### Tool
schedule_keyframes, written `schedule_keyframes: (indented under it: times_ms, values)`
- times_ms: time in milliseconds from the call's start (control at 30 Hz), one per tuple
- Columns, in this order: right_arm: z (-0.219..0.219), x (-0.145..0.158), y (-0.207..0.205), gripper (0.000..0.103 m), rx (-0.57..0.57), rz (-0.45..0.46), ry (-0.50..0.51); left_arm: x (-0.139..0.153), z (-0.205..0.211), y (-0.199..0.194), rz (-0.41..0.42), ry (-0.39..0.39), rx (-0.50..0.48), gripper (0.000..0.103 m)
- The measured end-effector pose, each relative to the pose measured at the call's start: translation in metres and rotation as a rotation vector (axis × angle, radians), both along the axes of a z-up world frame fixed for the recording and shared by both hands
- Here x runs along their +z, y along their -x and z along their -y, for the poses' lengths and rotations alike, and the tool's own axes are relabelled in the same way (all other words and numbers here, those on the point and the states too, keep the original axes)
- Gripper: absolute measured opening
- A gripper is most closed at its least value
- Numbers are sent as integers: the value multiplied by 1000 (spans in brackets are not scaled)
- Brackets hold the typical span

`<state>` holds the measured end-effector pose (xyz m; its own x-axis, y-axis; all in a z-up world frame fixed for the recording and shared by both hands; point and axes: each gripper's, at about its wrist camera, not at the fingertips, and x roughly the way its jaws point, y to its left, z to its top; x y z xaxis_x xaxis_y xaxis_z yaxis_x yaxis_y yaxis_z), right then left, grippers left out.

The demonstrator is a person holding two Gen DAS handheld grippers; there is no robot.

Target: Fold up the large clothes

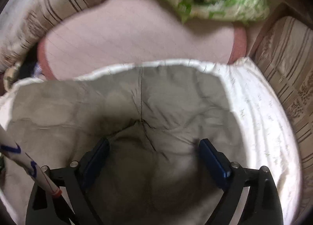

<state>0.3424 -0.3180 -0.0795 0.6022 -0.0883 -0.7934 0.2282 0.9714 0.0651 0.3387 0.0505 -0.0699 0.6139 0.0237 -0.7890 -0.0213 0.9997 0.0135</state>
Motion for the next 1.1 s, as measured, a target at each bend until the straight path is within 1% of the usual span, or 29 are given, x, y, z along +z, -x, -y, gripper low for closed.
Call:
schedule_keyframes:
  times_ms: [67,100,167,233,300,367,400,433,467,533,633,700,767,867,900,933,967,1000,1033,1067,1100]
  values:
    - [17,25,39,95,19,58,-51,15,-12,37,31,30,3,79]
    - [26,33,57,95,20,72,-68,18,-17,48,34,45,2,79]
    - [51,43,96,95,-1,74,-70,21,-30,84,24,126,-19,79]
    - [82,42,137,95,-47,53,-42,17,-36,113,16,162,-33,79]
    - [104,31,172,93,-96,10,-1,10,-38,137,12,148,-29,79]
    - [119,15,204,87,-133,-40,20,2,-40,160,8,118,-12,79]
    - [120,11,217,86,-155,-54,34,-3,-42,171,4,116,-3,79]
    - [130,4,234,83,-207,-66,67,-8,-45,181,1,120,4,79]
    - [143,-2,248,83,-262,-74,98,-11,-48,190,-3,127,10,79]
    - [173,-17,278,83,-359,-93,109,-18,-51,207,-20,137,22,79]
    - [220,-48,316,80,-483,-163,86,-25,-52,226,-41,140,29,79]
    - [241,-63,335,80,-533,-190,66,-25,-51,233,-43,137,31,79]
    - [256,-77,353,80,-564,-203,24,-25,-48,240,-42,124,36,79]
    - [269,-97,368,78,-576,-215,-81,-26,-43,244,-55,128,43,79]
    - [268,-96,371,73,-578,-199,-85,-25,-42,246,-57,130,44,79]
    - [266,-94,372,48,-567,-188,-86,-24,-40,248,-54,128,44,79]
    - [261,-90,372,17,-558,-184,-71,-23,-38,249,-50,122,43,79]
    - [257,-87,372,13,-548,-192,-52,-21,-35,249,-44,112,40,79]
    - [252,-86,370,0,-547,-206,-15,-19,-32,251,-35,98,36,79]
    - [247,-83,369,0,-557,-241,68,-17,-31,250,-30,91,32,79]
    - [249,-85,370,0,-564,-257,95,-15,-29,251,-24,82,27,79]
